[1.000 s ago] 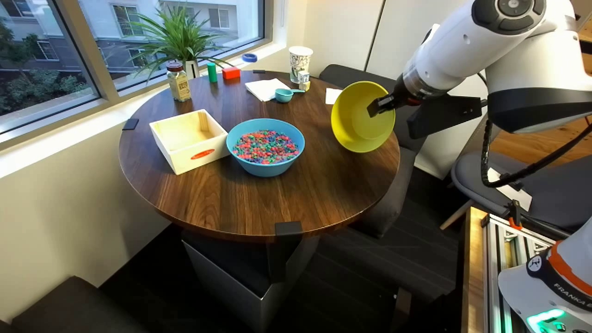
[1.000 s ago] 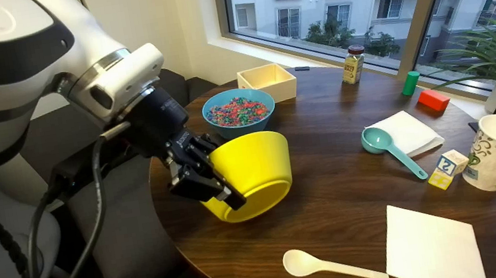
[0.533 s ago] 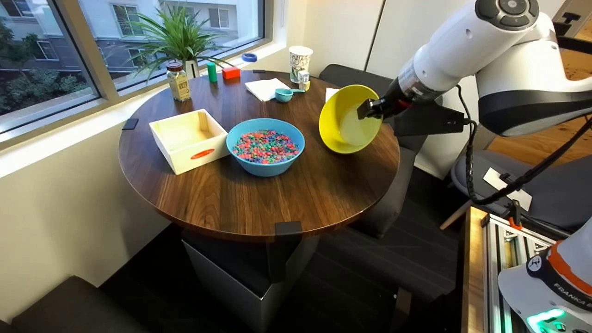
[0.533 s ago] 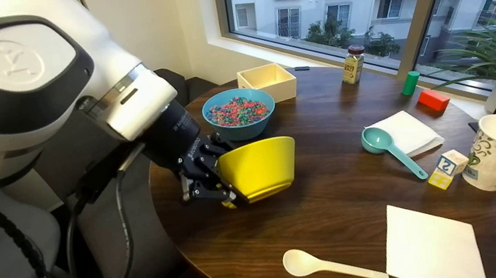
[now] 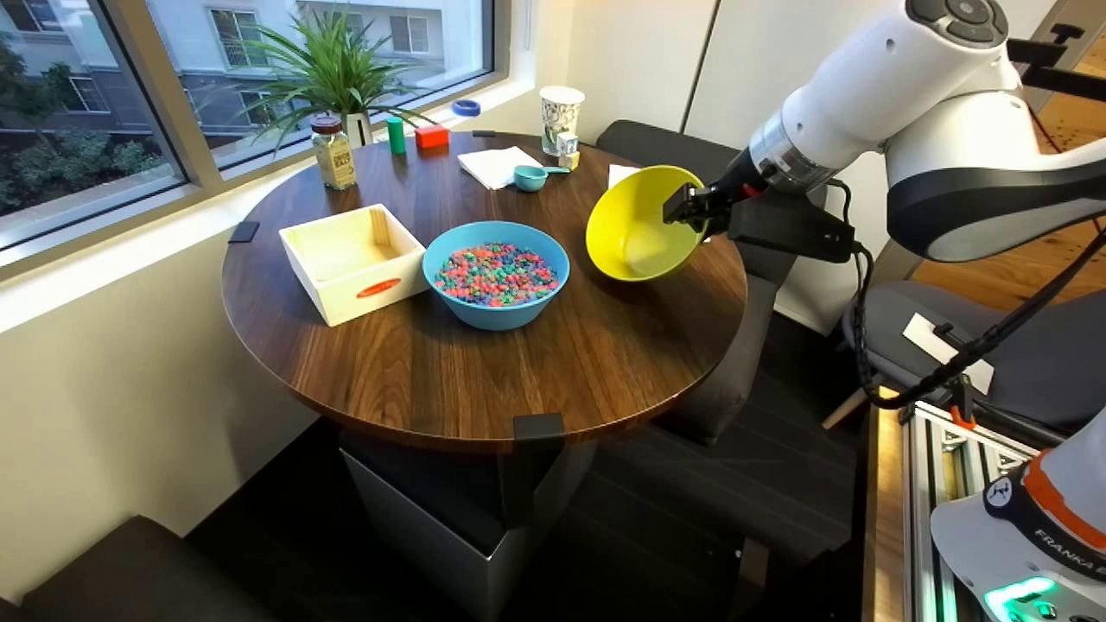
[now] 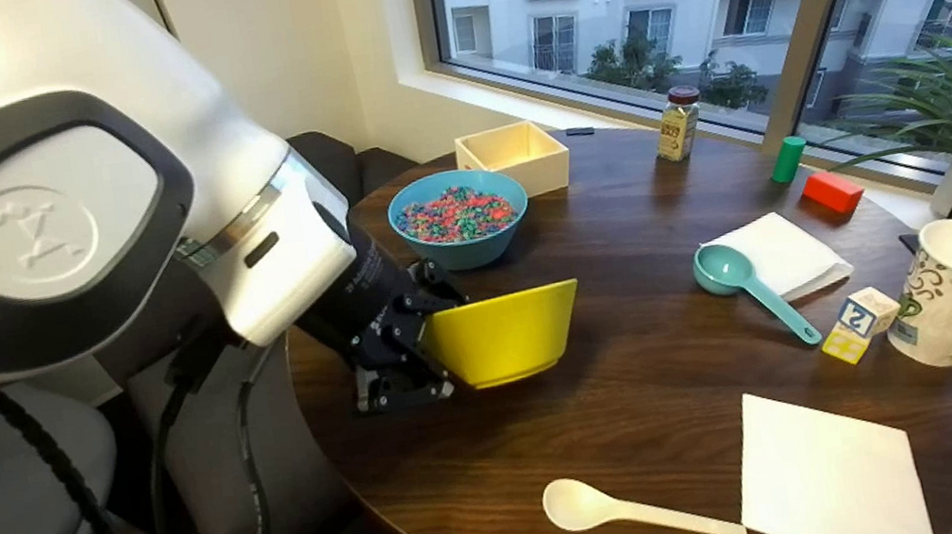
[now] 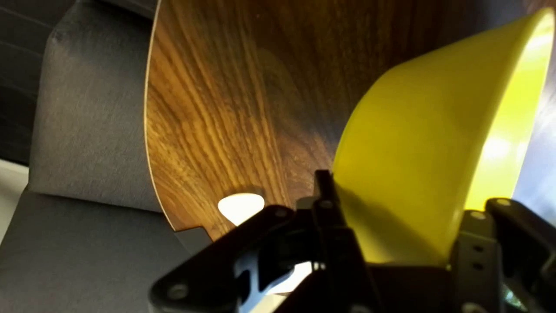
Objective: Put the yellow bowl upright
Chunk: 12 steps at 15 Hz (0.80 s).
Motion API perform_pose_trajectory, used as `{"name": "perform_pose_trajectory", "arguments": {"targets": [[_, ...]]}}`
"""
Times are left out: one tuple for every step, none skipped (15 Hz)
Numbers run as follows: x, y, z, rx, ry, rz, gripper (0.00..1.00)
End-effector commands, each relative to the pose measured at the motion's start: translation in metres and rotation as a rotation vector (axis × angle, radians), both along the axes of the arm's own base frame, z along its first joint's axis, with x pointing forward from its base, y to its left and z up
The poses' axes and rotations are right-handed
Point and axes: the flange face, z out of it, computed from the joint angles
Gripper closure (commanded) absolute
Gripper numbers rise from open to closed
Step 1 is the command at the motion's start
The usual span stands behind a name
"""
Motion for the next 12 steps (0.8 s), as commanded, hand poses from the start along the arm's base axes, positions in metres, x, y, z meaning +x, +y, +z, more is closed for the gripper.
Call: {"name": "perform_pose_trajectory", "arguments": {"targets": [[-0.003, -0.005, -0.011, 0.111, -0.025, -0.044, 0.97], [-0.004, -0.006, -0.013, 0.135, -0.024, -0.056, 0.97], [-0.004, -0.008, -0.015, 0.162, -0.024, -0.071, 0.97], [-0.005, -0.011, -0.014, 0.194, -0.031, -0.092, 0.97], [-0.005, -0.012, -0.014, 0.219, -0.034, -0.107, 0.97], [-0.005, -0.013, -0.014, 0.241, -0.035, -0.119, 0.97], [-0.005, -0.014, -0.015, 0.264, -0.034, -0.128, 0.97], [-0.005, -0.014, -0.015, 0.28, -0.033, -0.135, 0.97], [-0.005, -0.015, -0.016, 0.297, -0.029, -0.14, 0.97], [-0.006, -0.016, -0.017, 0.31, -0.025, -0.143, 0.97], [-0.006, -0.017, -0.018, 0.323, -0.021, -0.145, 0.97], [-0.006, -0.017, -0.018, 0.332, -0.017, -0.146, 0.97]]}}
